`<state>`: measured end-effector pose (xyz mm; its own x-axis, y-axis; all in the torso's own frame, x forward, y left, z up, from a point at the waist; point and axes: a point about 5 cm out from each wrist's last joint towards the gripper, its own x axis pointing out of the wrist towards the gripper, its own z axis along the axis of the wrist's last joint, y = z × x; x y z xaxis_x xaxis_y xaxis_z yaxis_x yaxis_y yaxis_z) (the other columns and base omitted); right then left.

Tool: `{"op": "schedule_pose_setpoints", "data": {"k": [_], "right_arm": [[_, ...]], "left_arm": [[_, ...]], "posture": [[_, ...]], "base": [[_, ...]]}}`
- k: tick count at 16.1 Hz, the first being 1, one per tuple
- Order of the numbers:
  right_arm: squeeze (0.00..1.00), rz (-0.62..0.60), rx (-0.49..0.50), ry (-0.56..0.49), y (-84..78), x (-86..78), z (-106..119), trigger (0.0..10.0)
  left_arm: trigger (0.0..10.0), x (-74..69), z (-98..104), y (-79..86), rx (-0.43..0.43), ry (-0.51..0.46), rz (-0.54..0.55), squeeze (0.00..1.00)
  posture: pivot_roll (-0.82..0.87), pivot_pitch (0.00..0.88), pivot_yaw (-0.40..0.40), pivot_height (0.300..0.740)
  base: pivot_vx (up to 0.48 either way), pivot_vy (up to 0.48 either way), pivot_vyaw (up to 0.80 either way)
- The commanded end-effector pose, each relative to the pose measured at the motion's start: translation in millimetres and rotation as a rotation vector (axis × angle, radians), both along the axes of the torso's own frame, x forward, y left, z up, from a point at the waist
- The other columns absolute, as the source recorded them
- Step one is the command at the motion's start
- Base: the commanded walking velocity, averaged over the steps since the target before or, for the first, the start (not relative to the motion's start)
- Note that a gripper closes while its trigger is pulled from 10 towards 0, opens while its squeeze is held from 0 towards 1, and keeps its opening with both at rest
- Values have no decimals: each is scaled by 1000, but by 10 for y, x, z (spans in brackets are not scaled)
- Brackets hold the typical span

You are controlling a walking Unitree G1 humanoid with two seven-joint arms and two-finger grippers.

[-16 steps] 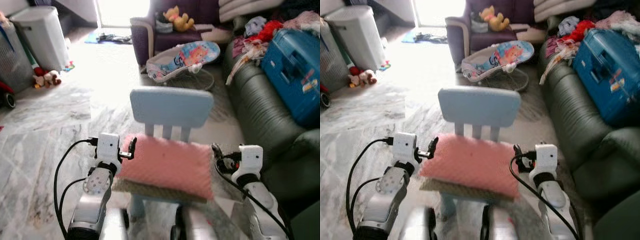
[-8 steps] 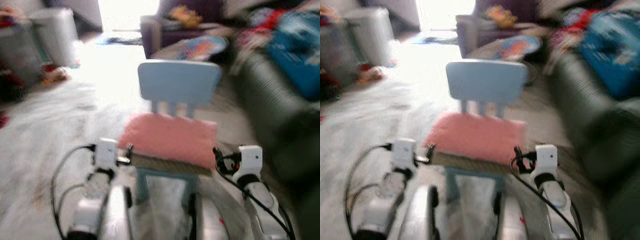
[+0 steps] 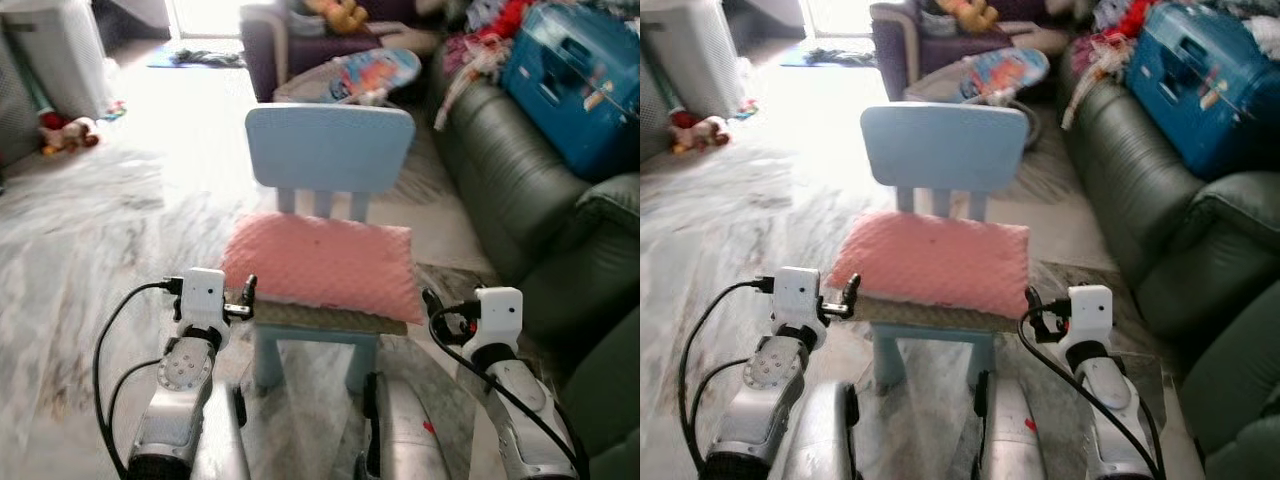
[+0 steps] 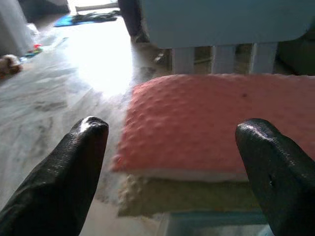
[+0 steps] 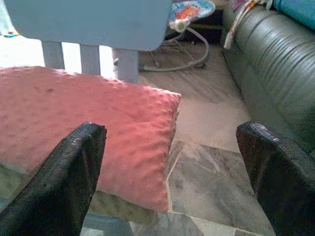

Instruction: Move the pillow to the sofa

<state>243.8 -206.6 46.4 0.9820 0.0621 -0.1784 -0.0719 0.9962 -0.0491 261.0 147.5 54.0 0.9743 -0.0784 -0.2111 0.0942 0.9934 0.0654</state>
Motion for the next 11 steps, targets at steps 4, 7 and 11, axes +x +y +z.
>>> {"op": "schedule_pose_setpoints", "data": {"k": [4, 7, 11], "right_arm": [[0, 12, -3, -15, 7, 22, 30, 10000], [0, 12, -5, -14, 5, 32, 28, 10000], [0, 11, -7, -14, 1, 40, 31, 10000]], "left_arm": [[10000, 11, 40, -19, -11, -17, -23, 0], [10000, 24, 39, -30, -13, -17, -24, 0], [10000, 33, 39, -49, -18, -15, -22, 0]], "posture": [[-40, 0, -13, 585], [-44, 0, -13, 585], [-42, 0, -14, 585]], "base": [[396, 0, 0], [401, 0, 0], [90, 0, 0]]}}
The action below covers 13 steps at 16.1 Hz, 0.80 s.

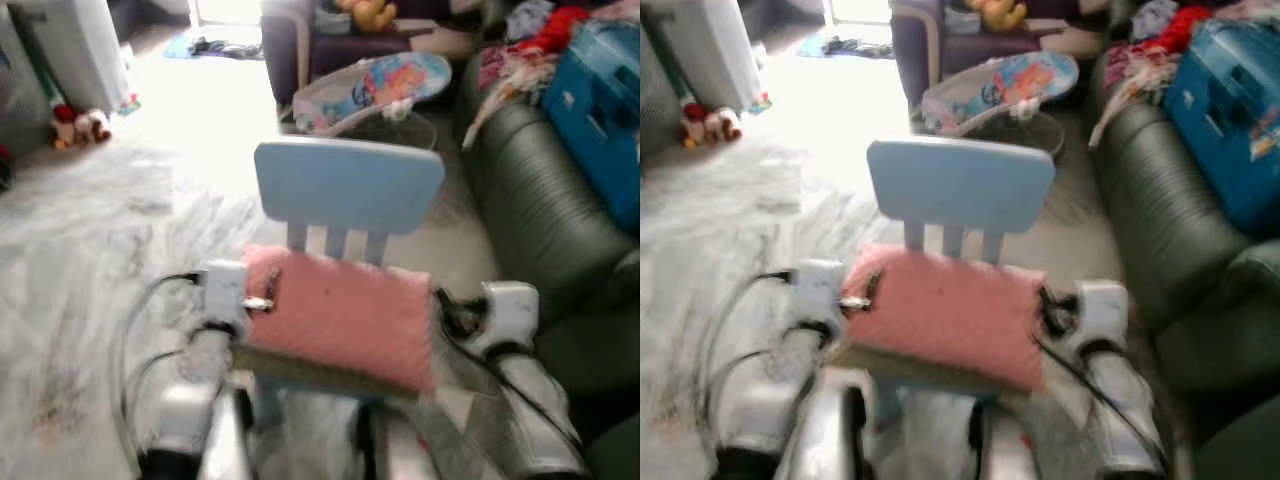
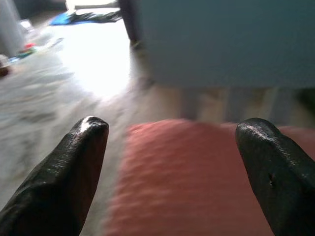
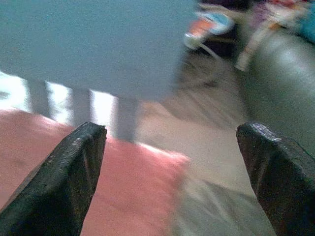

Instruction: Move the pillow to the sofa

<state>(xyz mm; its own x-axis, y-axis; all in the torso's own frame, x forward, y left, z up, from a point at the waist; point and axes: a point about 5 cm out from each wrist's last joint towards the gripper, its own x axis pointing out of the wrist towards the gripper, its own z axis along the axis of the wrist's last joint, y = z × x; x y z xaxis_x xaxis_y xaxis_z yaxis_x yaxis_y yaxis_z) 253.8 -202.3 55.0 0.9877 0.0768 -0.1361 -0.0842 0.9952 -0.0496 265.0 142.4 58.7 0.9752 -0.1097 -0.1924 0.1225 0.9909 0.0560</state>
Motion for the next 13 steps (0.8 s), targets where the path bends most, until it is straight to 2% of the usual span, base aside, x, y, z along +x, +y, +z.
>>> {"op": "schedule_pose_setpoints", "data": {"k": [1, 4, 6, 8, 10, 13], "right_arm": [[0, -1, -10, 29, -36, -63, -58, 10000], [0, 3, -8, 30, -30, -61, -62, 10000], [0, 18, 14, 36, -10, -109, -70, 10000], [0, 24, 21, 56, 17, -157, -49, 10000], [0, 39, 32, 51, 38, -156, 3, 10000], [0, 50, 67, 94, 67, -121, 9, 10000]], "left_arm": [[10000, -7, -9, 4, -6, 3, 9, 0], [10000, -5, -9, 2, 1, 5, 8, 0], [10000, -66, -52, 18, 6, 38, 12, 0], [10000, -179, -115, 116, 39, 77, 38, 0], [10000, -218, -145, 185, 59, 104, 49, 0], [10000, -154, -133, 338, 47, 130, 48, 0]], "posture": [[-42, 0, -14, 585], [-41, 0, -14, 585], [-30, 0, -21, 565], [-27, 0, -30, 535], [-21, 23, -30, 515], [-26, 57, -33, 505]], "base": [[0, 0, 0], [0, 0, 0], [0, 0, 0], [0, 0, 0], [0, 0, 0], [0, 0, 0]]}}
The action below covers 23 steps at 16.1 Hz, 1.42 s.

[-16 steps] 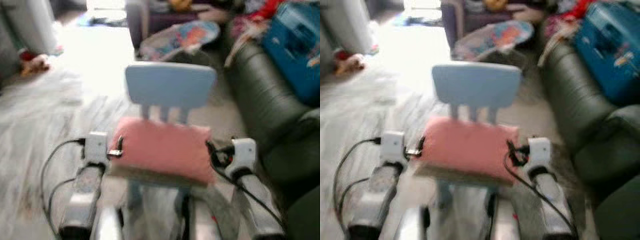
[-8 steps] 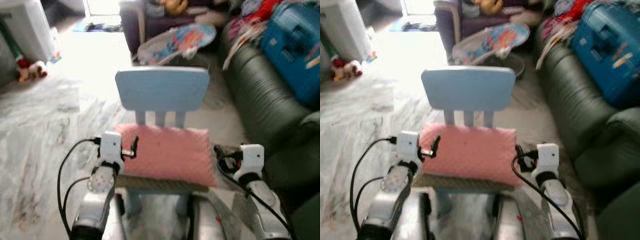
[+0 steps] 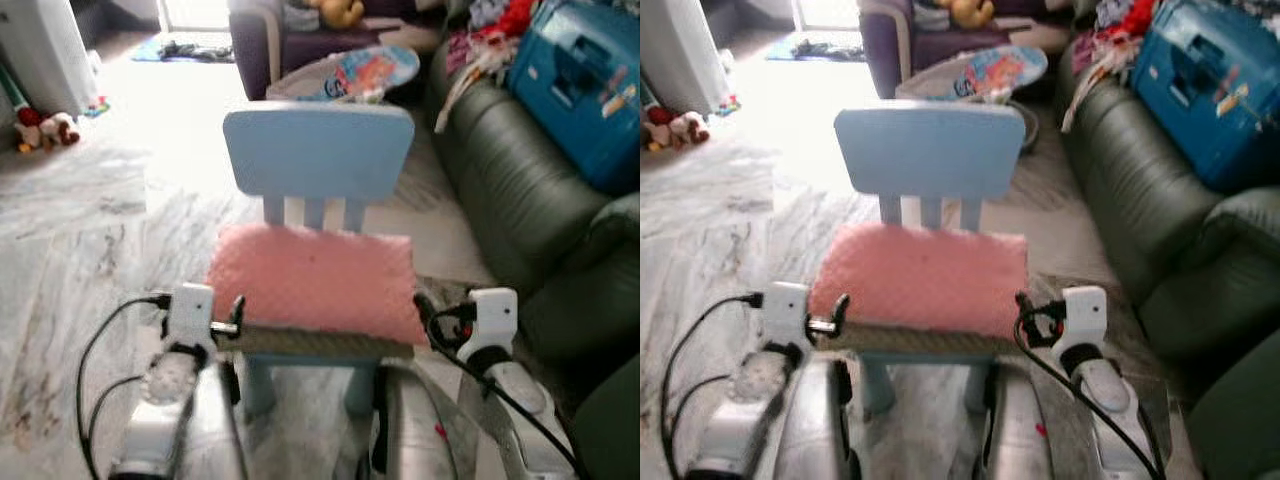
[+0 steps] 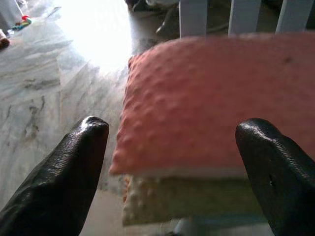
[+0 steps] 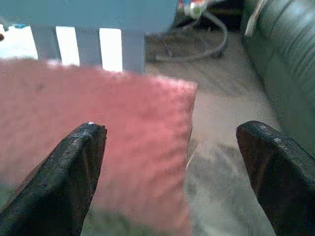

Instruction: Move the pillow to the sofa

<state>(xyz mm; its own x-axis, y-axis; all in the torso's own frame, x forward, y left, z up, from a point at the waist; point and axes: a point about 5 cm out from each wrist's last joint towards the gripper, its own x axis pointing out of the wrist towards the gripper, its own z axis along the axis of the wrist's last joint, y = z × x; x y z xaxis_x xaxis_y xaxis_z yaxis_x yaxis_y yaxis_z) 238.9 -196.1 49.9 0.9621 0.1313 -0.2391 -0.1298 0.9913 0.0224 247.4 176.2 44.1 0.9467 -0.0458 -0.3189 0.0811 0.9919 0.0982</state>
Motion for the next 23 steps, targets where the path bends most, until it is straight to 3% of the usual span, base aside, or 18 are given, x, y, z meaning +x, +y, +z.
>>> {"op": "schedule_pose_setpoints", "data": {"k": [1, 2, 3, 7, 9, 11, 13, 19, 22, 23], "right_arm": [[0, 7, 22, -5, 21, 37, 59, 10000], [0, 21, 36, 6, 43, 55, 60, 10000], [1000, 62, 69, -4, 79, 77, 97, 10000], [1000, 93, 91, 1, 153, 155, 146, 10000], [1000, 104, 130, -5, 205, 229, 190, 10000], [1000, 160, 165, -13, 274, 348, 260, 10000], [1000, 176, 182, 27, 305, 412, 229, 10000], [1000, 247, 67, 127, 452, 544, 36, 10000], [1000, 261, 24, 131, 378, 649, 54, 10000], [875, 266, 17, 126, 363, 659, 63, 10000]], "left_arm": [[10000, 49, 15, 36, -7, 10, 1, 0], [10000, 103, 27, 83, -2, 16, 31, 0], [10000, 149, 79, 109, -20, 4, 55, 1000], [10000, 170, 77, 185, -14, 14, 93, 1000], [10000, 274, 105, 161, -22, 9, 89, 1000], [10000, 433, 232, 137, -16, -60, 136, 1000], [10000, 477, 213, 135, -3, -38, 135, 1000], [10000, 576, 33, 291, 46, 73, 169, 1000], [10000, 672, 21, 305, 100, 122, 74, 1000], [10000, 700, 62, 317, 99, 107, 68, 0]], "posture": [[-29, 67, -33, 505], [-23, 73, -34, 505], [-15, 93, -43, 505], [-28, 104, -34, 505], [-37, 110, -36, 505], [-33, 100, -34, 505], [-28, 100, -32, 505], [-17, 183, -31, 505], [-5, 245, -43, 505], [-4, 267, -44, 505]], "base": [[0, 0, 0], [0, 0, 0], [0, 0, 0], [0, 0, 0], [0, 0, 0], [0, 0, 0], [0, 0, 0], [0, 0, 0], [0, 0, 0], [0, 0, 0]]}}
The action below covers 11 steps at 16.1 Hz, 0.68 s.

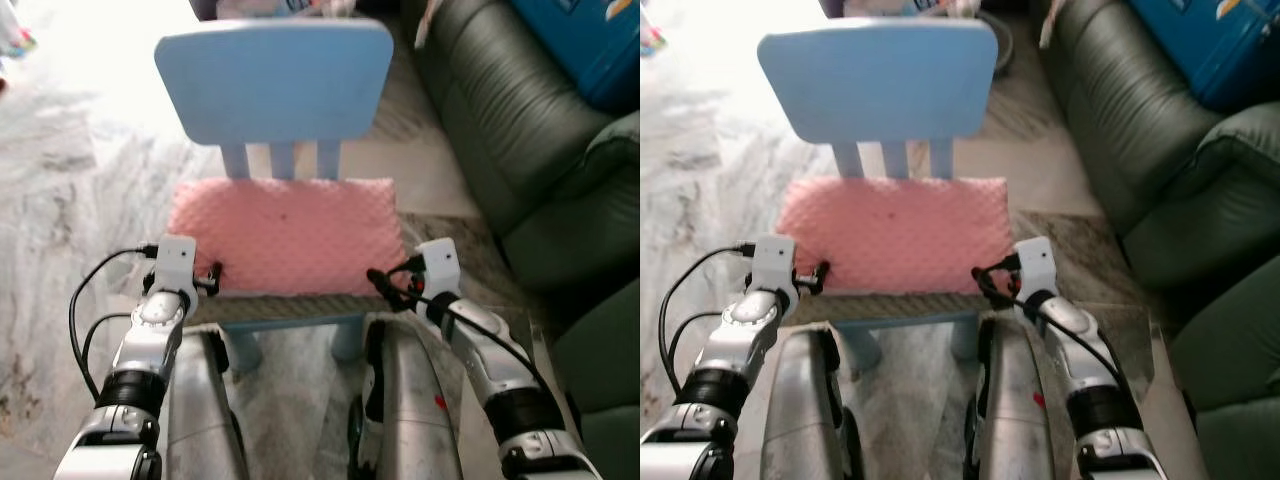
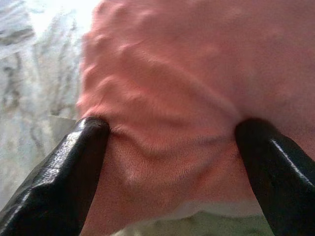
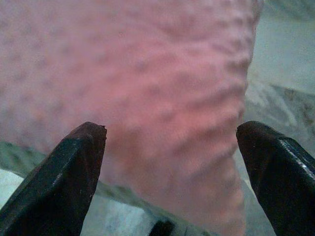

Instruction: Move the pillow to the sofa

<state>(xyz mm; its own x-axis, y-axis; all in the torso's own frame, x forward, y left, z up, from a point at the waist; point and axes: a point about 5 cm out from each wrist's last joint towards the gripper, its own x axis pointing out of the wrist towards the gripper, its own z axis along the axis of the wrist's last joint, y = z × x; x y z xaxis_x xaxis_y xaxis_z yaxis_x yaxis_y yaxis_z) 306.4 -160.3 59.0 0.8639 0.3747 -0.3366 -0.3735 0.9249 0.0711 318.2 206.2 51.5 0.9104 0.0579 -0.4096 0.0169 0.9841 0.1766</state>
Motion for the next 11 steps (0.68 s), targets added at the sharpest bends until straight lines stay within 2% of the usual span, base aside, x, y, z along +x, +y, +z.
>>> {"op": "schedule_pose_setpoints", "data": {"k": [1, 2, 3, 4, 5, 6, 7, 8, 9, 10, 11], "right_arm": [[576, -3, -2, -4, -38, 37, -3, 10000], [506, -14, -3, -16, -59, 61, 21, 10000], [506, -25, 17, -27, -69, 84, 54, 10000], [427, -19, 22, -32, -62, 104, 65, 10000], [867, -11, 29, -51, -52, 117, 90, 10000], [1000, -7, 13, -73, -52, 128, 118, 10000], [1000, -7, 34, -119, -29, 185, 216, 10000], [953, 6, 55, -162, -11, 216, 308, 10000], [600, -1, 61, -172, -17, 218, 330, 10000], [0, 6, 72, -187, -9, 210, 354, 10000], [0, 8, 63, -184, -5, 192, 330, 10000]], "left_arm": [[10000, 68, 75, 33, 19, -27, -4, 0], [10000, 101, 123, 52, 25, -43, 4, 0], [10000, 136, 184, 83, 17, -69, 24, 0], [10000, 173, 248, 112, 16, -89, 46, 0], [10000, 189, 288, 136, 26, -100, 62, 0], [10000, 194, 325, 158, 32, -110, 74, 0], [10000, 209, 409, 180, 27, -138, 89, 0], [10000, 197, 455, 196, 38, -148, 95, 0], [10000, 184, 469, 199, 39, -153, 98, 0], [10000, 149, 499, 226, 45, -163, 114, 0], [10000, 106, 520, 261, 59, -169, 140, 0]], "posture": [[-1, 278, -45, 505], [1, 284, -50, 505], [3, 299, -53, 505], [5, 312, -56, 505], [7, 317, -59, 505], [9, 323, -62, 505], [7, 330, -66, 505], [6, 338, -69, 505], [5, 341, -73, 505], [5, 341, -76, 505], [6, 342, -78, 505]], "base": [[0, 0, 0], [0, 0, 0], [0, 0, 0], [0, 0, 0], [0, 0, 0], [0, 0, 0], [0, 0, 0], [0, 0, 0], [0, 0, 0], [0, 0, 0], [0, 0, 0]]}}
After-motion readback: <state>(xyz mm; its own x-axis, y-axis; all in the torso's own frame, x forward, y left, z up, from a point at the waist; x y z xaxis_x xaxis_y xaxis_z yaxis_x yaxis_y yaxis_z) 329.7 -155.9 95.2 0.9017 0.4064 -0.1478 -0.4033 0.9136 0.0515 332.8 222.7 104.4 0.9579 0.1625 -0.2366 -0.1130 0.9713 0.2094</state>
